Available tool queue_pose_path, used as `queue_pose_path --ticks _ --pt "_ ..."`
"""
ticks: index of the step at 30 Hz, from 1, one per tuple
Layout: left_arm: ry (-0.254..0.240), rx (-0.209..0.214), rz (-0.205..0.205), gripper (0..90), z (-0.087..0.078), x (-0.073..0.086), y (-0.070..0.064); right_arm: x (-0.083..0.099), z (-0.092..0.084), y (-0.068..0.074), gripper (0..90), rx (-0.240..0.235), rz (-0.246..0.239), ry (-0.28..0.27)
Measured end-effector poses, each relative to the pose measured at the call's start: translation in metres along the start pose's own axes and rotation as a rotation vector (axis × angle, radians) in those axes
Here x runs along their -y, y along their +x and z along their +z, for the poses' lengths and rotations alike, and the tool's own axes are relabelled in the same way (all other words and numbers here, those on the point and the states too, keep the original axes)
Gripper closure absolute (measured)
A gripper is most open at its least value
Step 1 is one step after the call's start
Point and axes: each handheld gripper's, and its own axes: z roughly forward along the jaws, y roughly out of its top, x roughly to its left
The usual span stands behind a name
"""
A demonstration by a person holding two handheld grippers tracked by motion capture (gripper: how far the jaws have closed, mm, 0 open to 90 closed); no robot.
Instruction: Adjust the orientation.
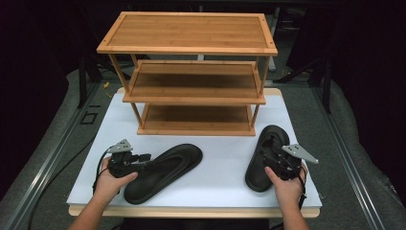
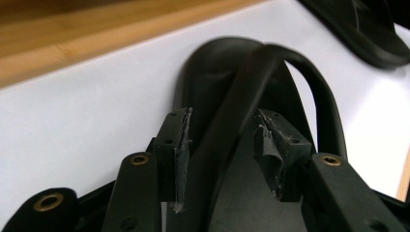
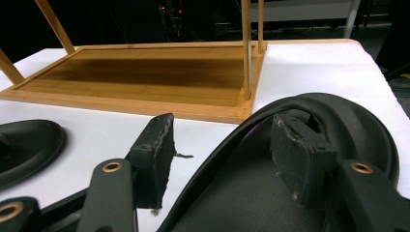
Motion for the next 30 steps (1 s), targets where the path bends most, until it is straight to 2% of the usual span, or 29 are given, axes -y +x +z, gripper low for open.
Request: queue_pose_path --ticks 5,11,13,16,19,21,25,30 --pt "0.018 0.008 0.018 58.6 0.006 0.001 0.001 0.0 0.0 0.0 41.0 -0.002 -0.002 0.003" --pt "0.027 0.019 -0.017 60.2 0.008 0.001 0.001 0.0 0.0 0.0 41.0 -0.001 0.002 0.0" --pt "0.032 0.027 -0.004 58.6 0.008 0.002 -0.002 0.0 -0.001 0.0 41.1 0.002 0.0 0.005" --pt "0.041 0.064 0.008 56.6 0.007 0.004 -0.004 0.0 0.0 -0.001 41.0 -0.001 0.001 -0.001" --pt "0.046 0.084 -0.022 56.1 0.012 0.004 0.0 0.0 -0.001 0.0 41.0 -0.002 0.001 0.005" --pt "0.048 0.102 -0.022 55.8 0.017 0.004 0.001 0.0 -0.001 0.0 41.0 -0.001 0.003 0.003" --pt "0.047 0.105 -0.012 58.8 0.017 0.004 0.003 0.0 -0.001 0.0 41.1 0.0 0.004 0.005" --pt "0.049 0.087 -0.01 64.2 0.017 0.001 0.001 0.0 0.0 0.001 41.1 -0.003 0.001 0.0"
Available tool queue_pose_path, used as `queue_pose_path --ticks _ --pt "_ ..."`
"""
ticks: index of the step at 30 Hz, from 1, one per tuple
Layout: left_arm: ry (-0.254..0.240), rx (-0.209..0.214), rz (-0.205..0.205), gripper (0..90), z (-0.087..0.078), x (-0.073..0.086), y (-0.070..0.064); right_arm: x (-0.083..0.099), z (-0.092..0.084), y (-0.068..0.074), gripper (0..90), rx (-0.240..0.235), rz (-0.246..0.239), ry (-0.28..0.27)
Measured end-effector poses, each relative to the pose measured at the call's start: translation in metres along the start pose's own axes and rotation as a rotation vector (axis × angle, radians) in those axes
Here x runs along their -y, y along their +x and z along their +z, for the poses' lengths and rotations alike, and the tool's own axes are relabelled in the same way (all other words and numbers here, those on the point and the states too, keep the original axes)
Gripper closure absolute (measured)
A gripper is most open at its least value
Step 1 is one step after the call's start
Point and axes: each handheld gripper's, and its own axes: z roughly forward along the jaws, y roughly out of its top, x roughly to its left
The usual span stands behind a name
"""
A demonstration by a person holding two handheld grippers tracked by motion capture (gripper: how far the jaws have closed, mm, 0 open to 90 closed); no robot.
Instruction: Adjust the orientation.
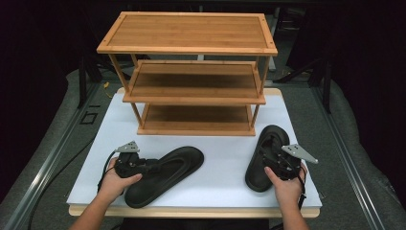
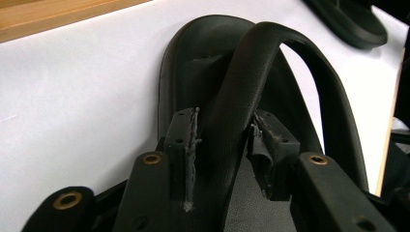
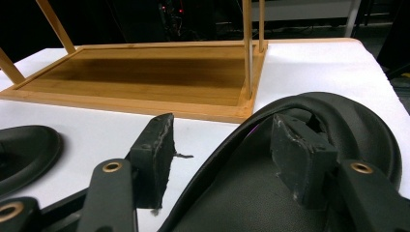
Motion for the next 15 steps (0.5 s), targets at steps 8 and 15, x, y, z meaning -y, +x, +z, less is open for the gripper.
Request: queue_pose_path --ticks 8,15 --pt "-0.021 -0.015 0.02 71.7 0.003 -0.001 -0.013 0.0 -0.001 -0.001 41.2 0.006 0.003 -0.005" --pt "-0.023 -0.054 0.032 74.2 0.007 -0.002 -0.022 0.0 -0.001 -0.002 41.3 0.009 0.004 -0.007"
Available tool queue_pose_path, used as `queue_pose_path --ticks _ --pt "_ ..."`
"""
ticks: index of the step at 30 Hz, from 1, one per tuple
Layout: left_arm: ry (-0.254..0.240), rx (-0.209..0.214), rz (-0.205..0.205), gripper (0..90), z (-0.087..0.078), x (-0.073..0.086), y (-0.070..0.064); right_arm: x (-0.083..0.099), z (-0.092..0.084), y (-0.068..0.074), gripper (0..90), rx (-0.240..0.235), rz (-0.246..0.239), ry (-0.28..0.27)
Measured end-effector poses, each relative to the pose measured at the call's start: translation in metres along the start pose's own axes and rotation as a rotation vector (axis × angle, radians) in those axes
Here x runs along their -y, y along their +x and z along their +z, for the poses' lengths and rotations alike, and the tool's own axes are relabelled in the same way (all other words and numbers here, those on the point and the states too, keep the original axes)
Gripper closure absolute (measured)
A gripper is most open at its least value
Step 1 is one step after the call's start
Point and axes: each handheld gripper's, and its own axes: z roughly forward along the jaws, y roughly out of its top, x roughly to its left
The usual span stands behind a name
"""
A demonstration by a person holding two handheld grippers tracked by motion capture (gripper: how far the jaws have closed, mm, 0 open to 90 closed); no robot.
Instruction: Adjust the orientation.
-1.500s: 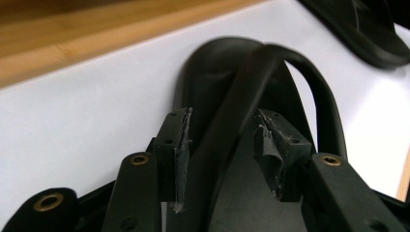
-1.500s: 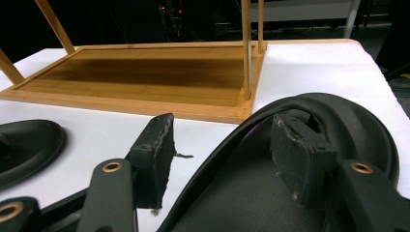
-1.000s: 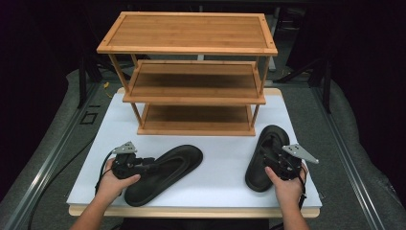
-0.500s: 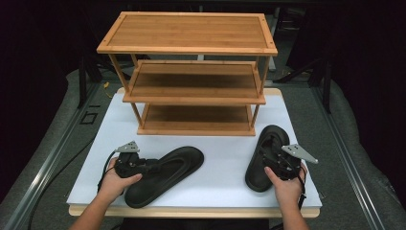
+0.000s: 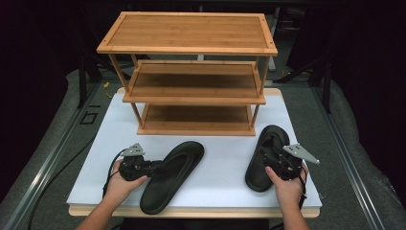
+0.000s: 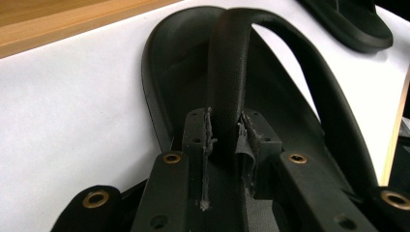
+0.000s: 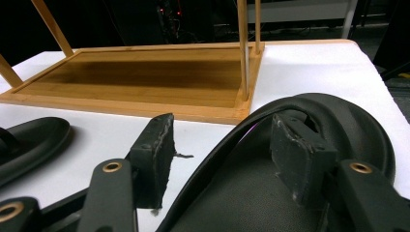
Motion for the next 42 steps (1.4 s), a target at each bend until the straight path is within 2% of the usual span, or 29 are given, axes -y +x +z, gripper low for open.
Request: queue_pose_path --ticks 11,27,42 --pt "-0.052 -0.028 -0.018 74.8 -0.011 -0.001 0.0 0.0 0.0 0.0 41.3 0.0 0.003 0.002" --pt "-0.129 -0.095 -0.064 75.0 -0.038 -0.004 0.011 0.0 0.0 -0.001 41.5 0.004 0.005 0.0" --pt "-0.148 -0.127 -0.096 75.2 -0.057 -0.008 0.016 0.0 -0.001 -0.001 41.5 0.009 0.01 -0.003"
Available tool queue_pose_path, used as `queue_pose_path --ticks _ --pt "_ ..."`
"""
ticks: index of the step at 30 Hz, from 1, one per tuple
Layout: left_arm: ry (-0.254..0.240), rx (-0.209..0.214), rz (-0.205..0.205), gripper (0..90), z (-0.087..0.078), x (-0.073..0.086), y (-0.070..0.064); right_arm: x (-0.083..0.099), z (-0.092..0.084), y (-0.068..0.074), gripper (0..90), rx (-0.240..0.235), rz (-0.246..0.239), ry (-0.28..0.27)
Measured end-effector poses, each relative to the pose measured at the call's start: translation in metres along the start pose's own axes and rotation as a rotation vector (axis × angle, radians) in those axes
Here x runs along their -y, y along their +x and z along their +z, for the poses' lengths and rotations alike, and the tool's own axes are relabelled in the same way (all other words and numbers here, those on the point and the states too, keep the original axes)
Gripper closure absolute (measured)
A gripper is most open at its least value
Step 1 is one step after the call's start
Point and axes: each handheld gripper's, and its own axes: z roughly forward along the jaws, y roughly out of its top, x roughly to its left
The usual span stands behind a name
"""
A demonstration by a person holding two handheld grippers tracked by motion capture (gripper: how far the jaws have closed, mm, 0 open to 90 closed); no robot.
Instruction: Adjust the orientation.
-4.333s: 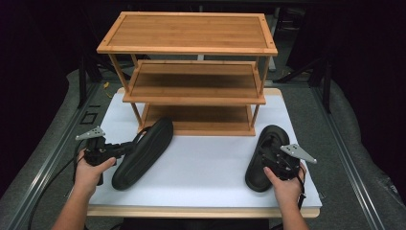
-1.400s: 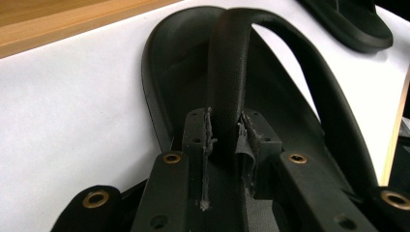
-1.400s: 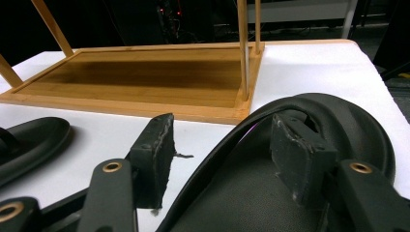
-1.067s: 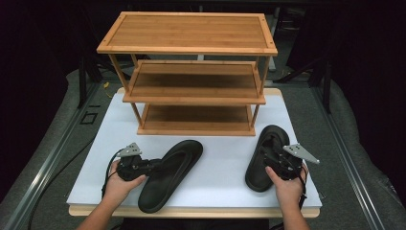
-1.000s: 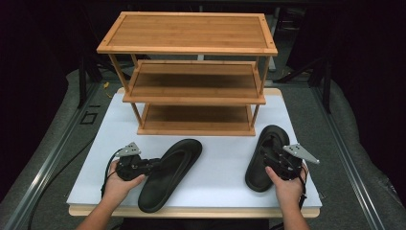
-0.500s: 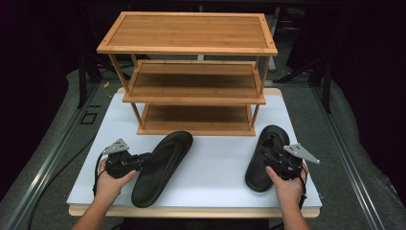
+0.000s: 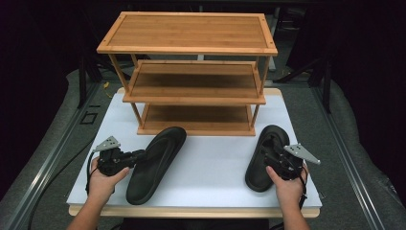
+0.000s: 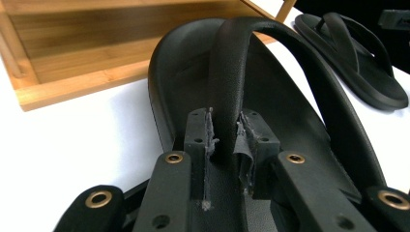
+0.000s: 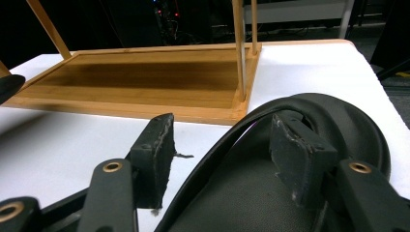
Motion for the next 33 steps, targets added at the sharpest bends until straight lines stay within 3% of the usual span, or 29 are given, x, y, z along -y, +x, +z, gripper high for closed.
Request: queue_pose_path --ticks 8,14,20,33 --pt "-0.01 -0.004 -0.002 75.5 -0.007 -0.011 -0.004 0.0 0.0 0.0 41.5 -0.001 0.001 0.001" --pt "-0.023 -0.001 -0.013 75.5 -0.022 -0.019 -0.009 0.0 -0.001 0.0 41.5 0.0 0.008 0.001" --pt "-0.04 -0.006 0.013 75.6 -0.038 -0.027 -0.015 0.0 -0.001 0.0 41.5 0.0 0.008 0.003" --pt "-0.076 -0.015 -0.003 76.0 -0.061 -0.034 -0.015 0.001 0.0 0.0 41.5 0.0 0.013 0.0"
